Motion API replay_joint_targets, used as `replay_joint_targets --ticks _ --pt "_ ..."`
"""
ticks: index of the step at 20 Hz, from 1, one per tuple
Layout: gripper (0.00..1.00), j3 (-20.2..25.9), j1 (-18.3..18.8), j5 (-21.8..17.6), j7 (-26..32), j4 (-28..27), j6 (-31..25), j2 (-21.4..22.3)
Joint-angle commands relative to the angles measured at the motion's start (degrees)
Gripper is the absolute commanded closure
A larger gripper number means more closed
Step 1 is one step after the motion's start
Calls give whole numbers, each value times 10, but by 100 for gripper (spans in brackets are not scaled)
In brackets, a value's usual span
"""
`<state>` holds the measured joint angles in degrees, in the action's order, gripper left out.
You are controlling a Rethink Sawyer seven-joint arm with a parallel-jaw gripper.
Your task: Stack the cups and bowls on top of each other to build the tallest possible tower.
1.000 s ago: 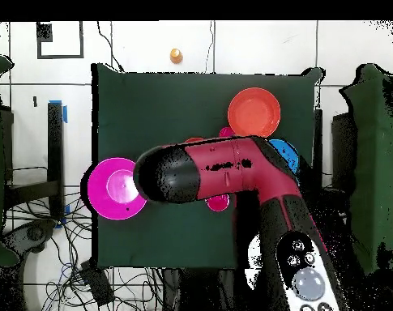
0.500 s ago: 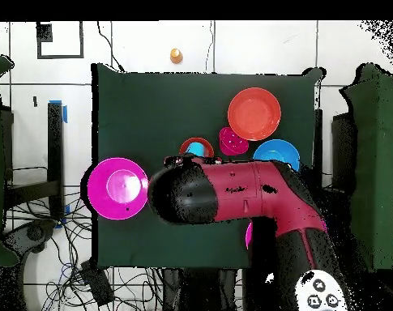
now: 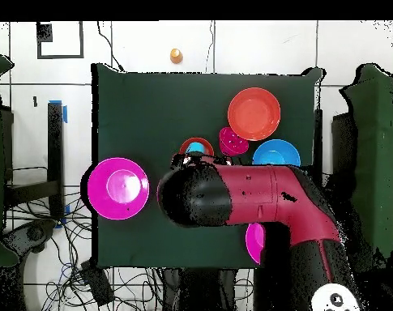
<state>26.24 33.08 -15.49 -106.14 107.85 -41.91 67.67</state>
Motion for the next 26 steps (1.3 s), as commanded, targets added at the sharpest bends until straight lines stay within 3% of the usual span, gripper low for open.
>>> replay_joint_targets --ticks 1,4,10,22,26 --pt "0 -10 -6 1 -23 75 43 -1" --pt "0 -23 -13 -22 -25 88 47 8" --pt "0 -6 7 15 11 113 31 27" --pt "0 -13 -3 3 -26 91 39 6" --pt "0 -6 2 9 -13 96 40 8"
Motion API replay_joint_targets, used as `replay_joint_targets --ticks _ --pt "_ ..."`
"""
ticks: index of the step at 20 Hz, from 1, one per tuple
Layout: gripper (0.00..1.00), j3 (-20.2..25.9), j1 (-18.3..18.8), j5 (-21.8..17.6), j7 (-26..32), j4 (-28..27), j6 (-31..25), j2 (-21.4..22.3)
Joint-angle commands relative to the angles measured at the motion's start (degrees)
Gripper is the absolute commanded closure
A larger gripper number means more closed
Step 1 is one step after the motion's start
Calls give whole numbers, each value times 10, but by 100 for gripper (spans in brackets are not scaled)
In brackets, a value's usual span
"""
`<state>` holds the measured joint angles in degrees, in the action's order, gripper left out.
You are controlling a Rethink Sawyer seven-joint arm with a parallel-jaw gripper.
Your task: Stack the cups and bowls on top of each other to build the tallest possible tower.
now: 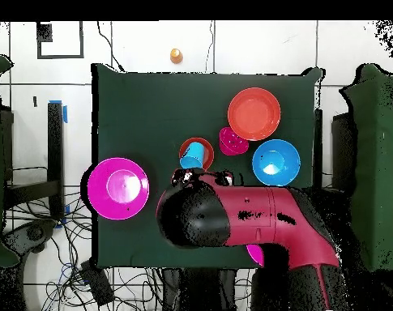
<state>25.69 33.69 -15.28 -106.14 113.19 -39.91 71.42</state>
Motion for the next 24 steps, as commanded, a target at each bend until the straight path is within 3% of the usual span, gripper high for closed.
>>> replay_joint_targets --ticks 1,6,10,12,16,21,24 --pt "0 1 -3 7 -11 38 17 -34" --pt "0 7 0 14 -6 18 -3 -56" --pt "0 -3 12 -15 -4 -10 18 -130" --pt "0 -20 1 -43 -21 -27 21 -149" --pt "0 -26 0 -57 -14 -23 43 -162" --pt "0 -56 -27 -109 -43 -31 98 -201" --pt "0 -51 -24 -102 -33 -31 96 -205"
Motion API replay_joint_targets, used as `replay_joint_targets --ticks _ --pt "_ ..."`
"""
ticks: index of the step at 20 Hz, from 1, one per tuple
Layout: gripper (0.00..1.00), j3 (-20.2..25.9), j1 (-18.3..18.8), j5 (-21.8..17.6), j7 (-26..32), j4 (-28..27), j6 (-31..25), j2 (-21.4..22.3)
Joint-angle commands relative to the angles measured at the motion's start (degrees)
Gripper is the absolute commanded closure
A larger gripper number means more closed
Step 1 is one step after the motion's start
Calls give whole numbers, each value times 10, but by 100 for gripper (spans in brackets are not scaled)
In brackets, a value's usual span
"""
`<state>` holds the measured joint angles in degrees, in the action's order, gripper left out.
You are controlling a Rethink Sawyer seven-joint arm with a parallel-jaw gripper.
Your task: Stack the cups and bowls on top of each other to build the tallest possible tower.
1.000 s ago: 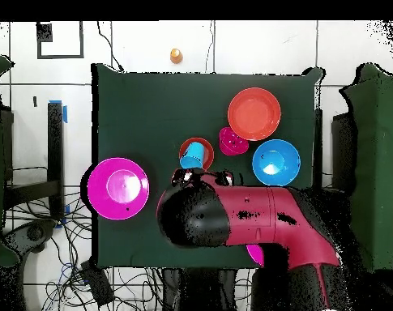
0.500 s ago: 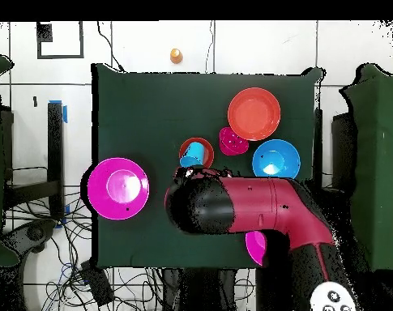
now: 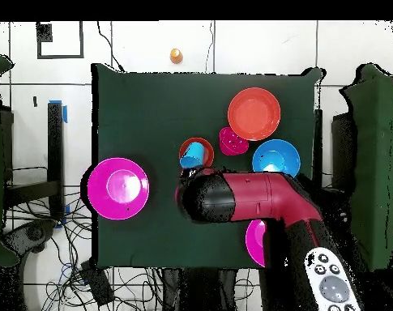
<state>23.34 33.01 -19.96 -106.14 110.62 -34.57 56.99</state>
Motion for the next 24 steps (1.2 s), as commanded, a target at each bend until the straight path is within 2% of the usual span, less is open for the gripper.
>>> replay_joint_targets --ticks 1,9,13,16,18,23,24 --pt "0 -19 -12 -55 -24 -6 57 -65" --pt "0 42 17 -107 53 -34 152 -112" --pt "0 33 13 -113 43 -41 138 -109" --pt "0 15 11 -133 35 -46 146 -132" --pt "0 18 17 -140 35 -41 159 -148" --pt "0 21 31 -87 13 -9 88 -170" --pt "0 18 30 -92 10 -5 98 -172"
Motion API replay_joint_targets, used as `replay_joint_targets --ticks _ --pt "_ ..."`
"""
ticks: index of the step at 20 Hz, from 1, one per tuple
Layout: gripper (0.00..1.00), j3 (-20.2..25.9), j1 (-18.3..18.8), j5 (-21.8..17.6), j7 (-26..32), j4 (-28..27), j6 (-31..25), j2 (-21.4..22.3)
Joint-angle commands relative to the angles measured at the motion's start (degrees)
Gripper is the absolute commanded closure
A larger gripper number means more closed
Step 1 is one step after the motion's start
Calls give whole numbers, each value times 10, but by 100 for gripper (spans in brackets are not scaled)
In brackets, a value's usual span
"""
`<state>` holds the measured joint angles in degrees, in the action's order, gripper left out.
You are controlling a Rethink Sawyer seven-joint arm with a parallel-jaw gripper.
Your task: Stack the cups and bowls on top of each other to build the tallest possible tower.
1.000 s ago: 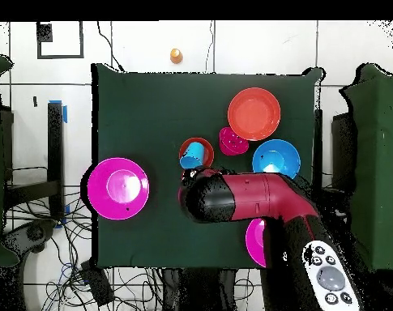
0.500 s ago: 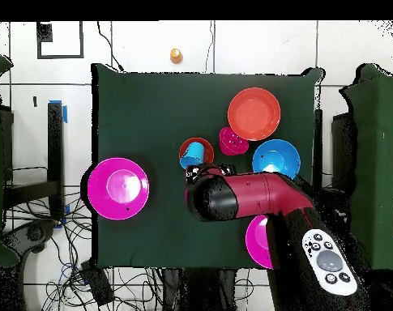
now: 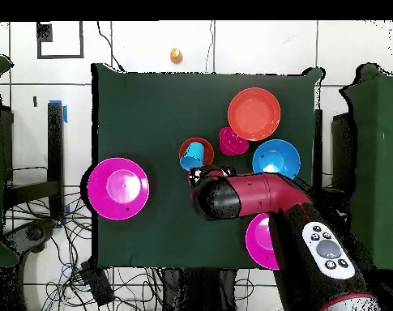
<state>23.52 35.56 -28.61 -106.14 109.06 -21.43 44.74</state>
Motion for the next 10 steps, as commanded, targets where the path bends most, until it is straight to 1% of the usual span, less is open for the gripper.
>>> replay_joint_targets --ticks 1,6,10 --pt "0 12 3 -8 7 13 -33 -50" --pt "0 -4 -7 -21 -4 10 -20 -52" --pt "0 -6 -8 -29 -1 5 -11 -59"
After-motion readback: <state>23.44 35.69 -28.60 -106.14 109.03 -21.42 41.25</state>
